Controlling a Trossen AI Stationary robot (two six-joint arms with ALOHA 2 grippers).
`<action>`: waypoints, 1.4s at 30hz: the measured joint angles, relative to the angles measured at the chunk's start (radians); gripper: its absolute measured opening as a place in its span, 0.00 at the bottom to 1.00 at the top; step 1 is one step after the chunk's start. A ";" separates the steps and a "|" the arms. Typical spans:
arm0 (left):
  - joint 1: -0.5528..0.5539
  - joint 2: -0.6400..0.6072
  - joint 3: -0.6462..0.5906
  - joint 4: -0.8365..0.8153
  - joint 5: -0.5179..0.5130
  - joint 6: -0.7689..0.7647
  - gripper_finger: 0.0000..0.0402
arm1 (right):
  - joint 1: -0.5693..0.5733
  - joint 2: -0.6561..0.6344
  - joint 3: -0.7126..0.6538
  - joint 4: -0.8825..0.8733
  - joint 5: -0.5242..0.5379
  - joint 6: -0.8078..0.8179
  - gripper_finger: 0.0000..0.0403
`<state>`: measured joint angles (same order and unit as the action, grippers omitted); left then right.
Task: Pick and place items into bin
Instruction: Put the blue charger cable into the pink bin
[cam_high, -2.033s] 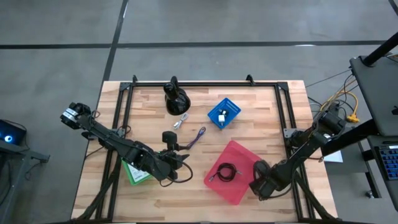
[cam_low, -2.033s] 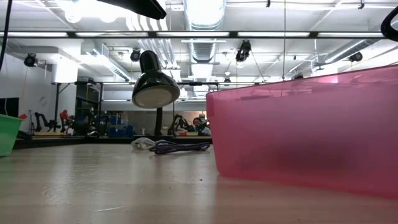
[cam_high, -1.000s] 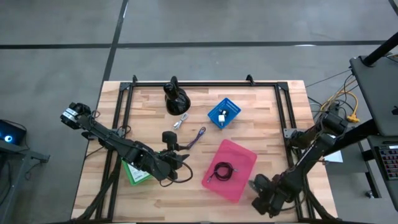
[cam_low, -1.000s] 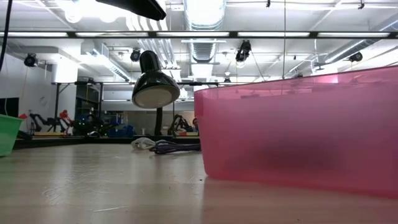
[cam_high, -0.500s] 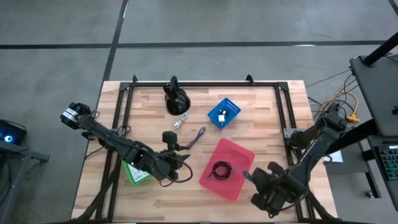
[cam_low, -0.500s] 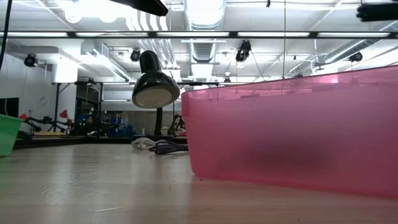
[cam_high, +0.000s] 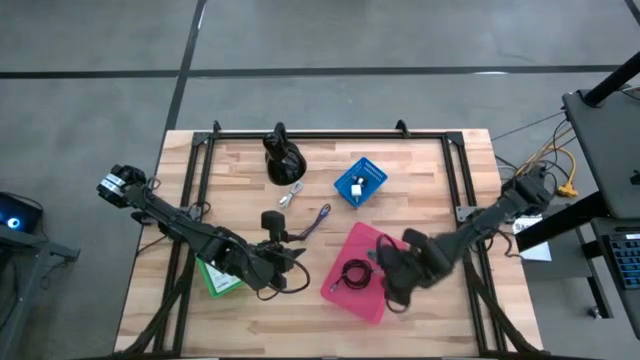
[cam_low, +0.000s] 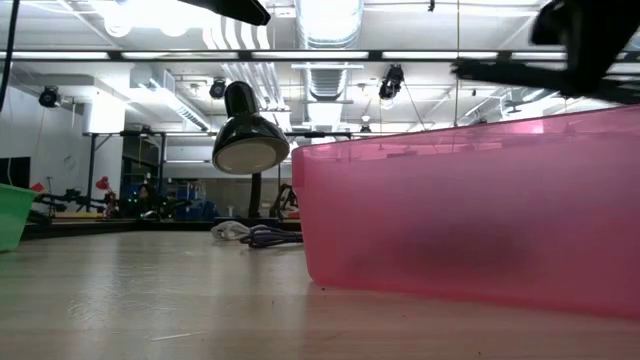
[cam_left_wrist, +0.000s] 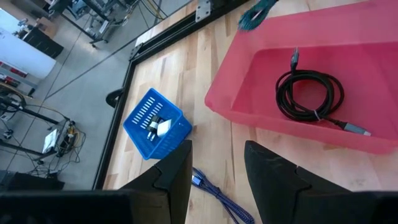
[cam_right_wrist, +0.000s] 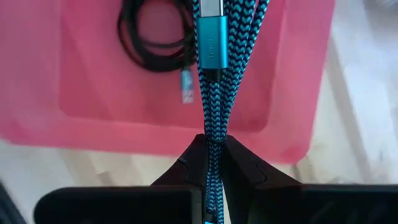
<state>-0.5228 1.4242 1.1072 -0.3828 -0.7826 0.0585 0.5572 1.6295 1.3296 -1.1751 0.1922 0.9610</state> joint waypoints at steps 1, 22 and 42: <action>0.000 0.000 0.000 0.000 0.000 0.000 0.33 | -0.029 0.000 0.000 0.000 -0.017 -0.032 0.04; 0.000 0.000 -0.001 -0.001 0.000 -0.013 0.33 | -0.372 0.007 -0.049 0.053 -0.275 -0.410 0.04; 0.003 0.000 -0.002 -0.026 -0.012 -0.027 0.33 | -0.479 0.008 -0.192 0.210 -0.377 -0.499 0.04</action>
<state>-0.5197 1.4242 1.1057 -0.4088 -0.7941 0.0315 0.0777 1.6379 1.1376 -0.9651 -0.1848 0.4619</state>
